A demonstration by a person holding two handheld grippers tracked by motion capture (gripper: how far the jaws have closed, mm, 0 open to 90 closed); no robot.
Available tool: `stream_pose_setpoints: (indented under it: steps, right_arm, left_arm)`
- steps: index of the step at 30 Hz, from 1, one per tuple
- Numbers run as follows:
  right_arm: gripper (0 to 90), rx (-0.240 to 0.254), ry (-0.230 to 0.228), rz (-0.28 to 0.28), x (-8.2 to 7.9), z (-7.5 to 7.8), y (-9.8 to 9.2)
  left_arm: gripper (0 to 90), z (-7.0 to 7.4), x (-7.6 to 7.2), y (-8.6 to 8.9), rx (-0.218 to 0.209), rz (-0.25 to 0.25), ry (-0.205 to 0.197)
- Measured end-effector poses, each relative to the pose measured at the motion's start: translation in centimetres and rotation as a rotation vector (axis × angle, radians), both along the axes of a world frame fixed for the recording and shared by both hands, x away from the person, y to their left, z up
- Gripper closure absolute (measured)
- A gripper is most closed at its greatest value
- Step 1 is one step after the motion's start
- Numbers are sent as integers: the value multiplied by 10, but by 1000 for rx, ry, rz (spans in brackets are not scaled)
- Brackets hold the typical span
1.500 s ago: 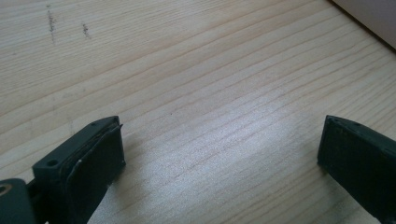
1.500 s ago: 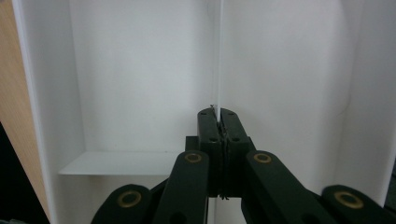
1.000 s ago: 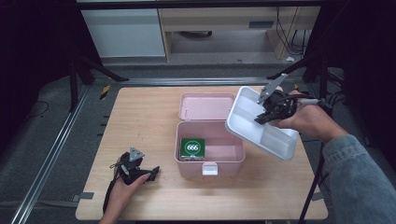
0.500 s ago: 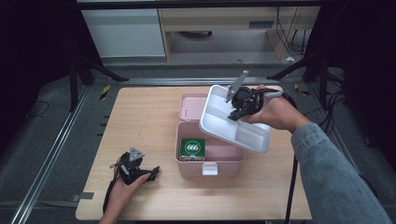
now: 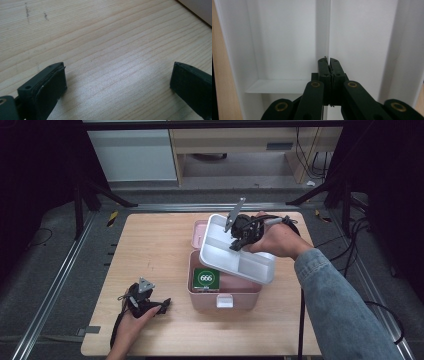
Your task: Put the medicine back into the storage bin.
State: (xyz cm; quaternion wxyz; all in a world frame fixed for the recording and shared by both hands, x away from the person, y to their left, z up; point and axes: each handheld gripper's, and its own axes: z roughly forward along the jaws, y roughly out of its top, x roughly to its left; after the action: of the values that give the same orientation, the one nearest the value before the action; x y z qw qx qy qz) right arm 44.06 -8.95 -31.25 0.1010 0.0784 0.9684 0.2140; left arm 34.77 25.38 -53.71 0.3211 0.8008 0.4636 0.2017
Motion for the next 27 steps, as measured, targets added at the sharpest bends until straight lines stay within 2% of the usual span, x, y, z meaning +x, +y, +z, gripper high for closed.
stream_pose_setpoints:
  steps: [8,27]
  right_arm:
    - [900,-5,12,29,-1,-5,12]
    - [900,-28,36,63,-8,-22,24]
  left_arm:
    - [0,0,0,0,0,0,0]
    - [0,0,0,0,0,0,1]
